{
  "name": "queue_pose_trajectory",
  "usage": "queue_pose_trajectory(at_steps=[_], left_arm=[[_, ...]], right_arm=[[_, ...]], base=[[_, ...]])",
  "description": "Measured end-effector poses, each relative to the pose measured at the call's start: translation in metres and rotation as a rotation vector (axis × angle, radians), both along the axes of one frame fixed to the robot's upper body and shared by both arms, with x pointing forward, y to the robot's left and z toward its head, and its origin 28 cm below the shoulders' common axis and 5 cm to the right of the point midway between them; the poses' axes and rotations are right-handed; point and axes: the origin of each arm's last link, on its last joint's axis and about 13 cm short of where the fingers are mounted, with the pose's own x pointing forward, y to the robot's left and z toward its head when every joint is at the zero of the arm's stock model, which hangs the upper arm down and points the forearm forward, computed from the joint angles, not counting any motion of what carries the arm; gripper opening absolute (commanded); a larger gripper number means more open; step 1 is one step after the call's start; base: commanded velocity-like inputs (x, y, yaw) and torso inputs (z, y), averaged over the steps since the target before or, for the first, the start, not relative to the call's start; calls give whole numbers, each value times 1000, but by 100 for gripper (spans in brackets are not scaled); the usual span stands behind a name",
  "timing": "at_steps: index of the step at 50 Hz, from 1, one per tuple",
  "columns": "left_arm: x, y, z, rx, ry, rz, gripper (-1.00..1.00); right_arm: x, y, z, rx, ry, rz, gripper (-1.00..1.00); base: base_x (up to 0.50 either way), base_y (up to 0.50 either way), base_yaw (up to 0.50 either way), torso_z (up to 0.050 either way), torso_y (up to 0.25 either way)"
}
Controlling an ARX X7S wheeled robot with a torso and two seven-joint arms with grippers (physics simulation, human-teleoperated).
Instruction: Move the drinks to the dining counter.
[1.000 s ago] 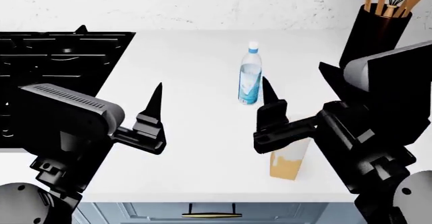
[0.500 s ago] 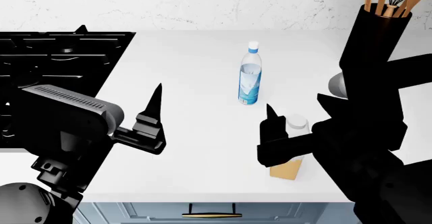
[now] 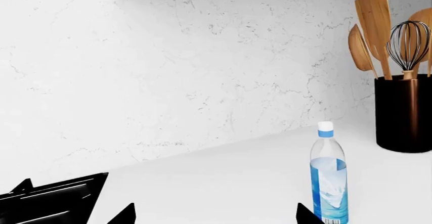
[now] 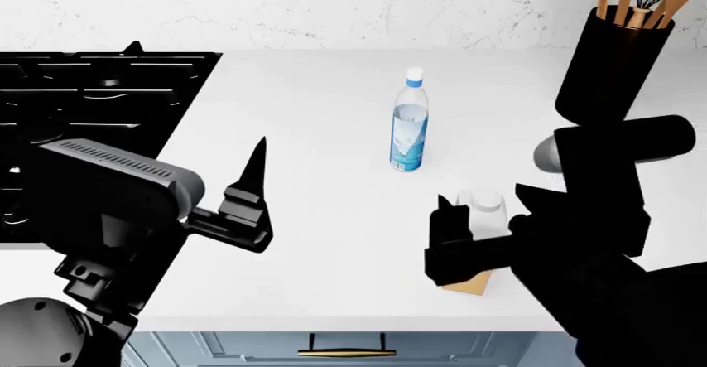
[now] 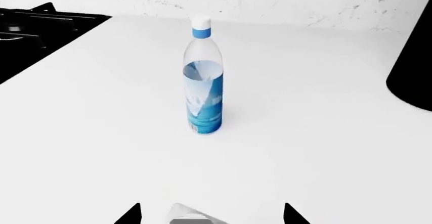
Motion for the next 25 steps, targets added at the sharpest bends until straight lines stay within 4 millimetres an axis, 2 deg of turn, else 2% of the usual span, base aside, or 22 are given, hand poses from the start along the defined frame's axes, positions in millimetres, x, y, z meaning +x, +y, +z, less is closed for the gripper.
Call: queue_pose_trajectory(at_steps=[25], left_arm=[[0,-1,-1,1,3,-1,100]], right_arm=[[2,-1,-11,64,108,16,100]], base=[[0,0,0,0,1]])
